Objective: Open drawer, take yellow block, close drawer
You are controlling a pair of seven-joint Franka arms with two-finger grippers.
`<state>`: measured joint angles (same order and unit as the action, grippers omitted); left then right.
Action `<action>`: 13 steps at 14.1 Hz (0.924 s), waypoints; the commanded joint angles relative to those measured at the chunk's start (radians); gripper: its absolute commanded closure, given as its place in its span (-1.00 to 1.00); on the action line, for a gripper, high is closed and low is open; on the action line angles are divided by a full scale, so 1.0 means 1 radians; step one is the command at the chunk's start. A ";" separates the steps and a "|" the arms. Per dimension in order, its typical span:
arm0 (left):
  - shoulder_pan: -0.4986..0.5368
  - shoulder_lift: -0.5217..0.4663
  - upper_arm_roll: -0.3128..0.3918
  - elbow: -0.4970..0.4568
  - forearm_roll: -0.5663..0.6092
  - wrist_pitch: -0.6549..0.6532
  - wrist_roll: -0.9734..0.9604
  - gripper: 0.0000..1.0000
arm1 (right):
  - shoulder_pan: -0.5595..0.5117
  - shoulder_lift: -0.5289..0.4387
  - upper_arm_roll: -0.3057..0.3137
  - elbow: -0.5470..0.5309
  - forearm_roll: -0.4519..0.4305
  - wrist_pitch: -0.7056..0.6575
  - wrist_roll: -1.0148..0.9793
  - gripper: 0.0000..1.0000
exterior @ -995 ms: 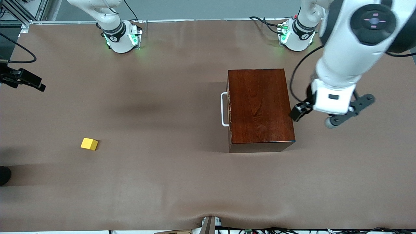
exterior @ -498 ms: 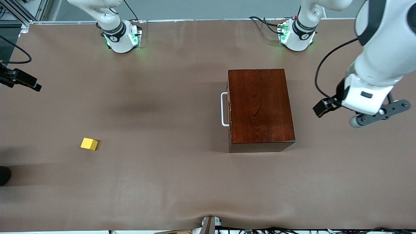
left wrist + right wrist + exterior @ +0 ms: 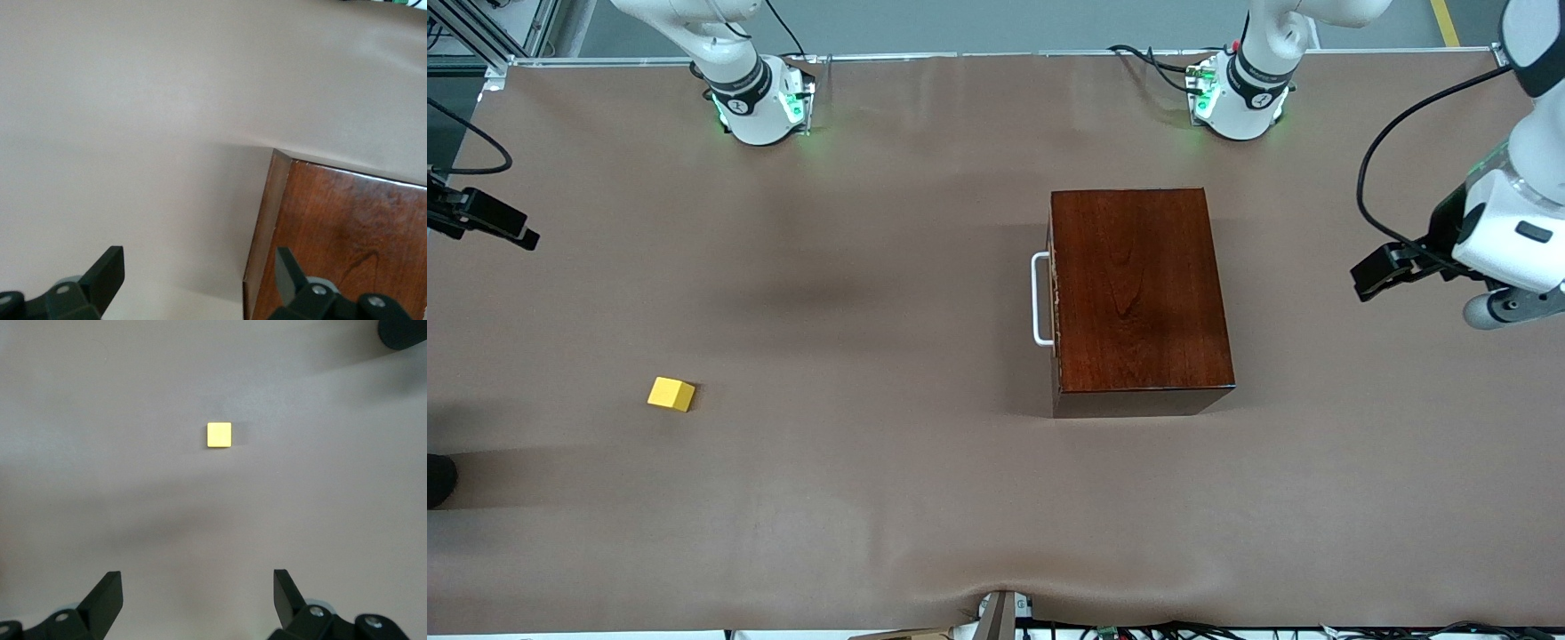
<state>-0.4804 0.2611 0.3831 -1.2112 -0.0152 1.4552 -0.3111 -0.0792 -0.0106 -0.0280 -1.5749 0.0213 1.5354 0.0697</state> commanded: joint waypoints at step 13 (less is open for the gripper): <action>0.422 -0.209 -0.355 -0.210 -0.008 -0.019 0.236 -1.00 | -0.002 -0.006 0.007 0.003 0.006 -0.011 0.013 -1.00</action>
<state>-0.1088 0.1314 0.0812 -1.3264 -0.0164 1.4173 -0.1085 -0.0790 -0.0106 -0.0248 -1.5749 0.0214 1.5330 0.0698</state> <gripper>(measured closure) 0.000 0.000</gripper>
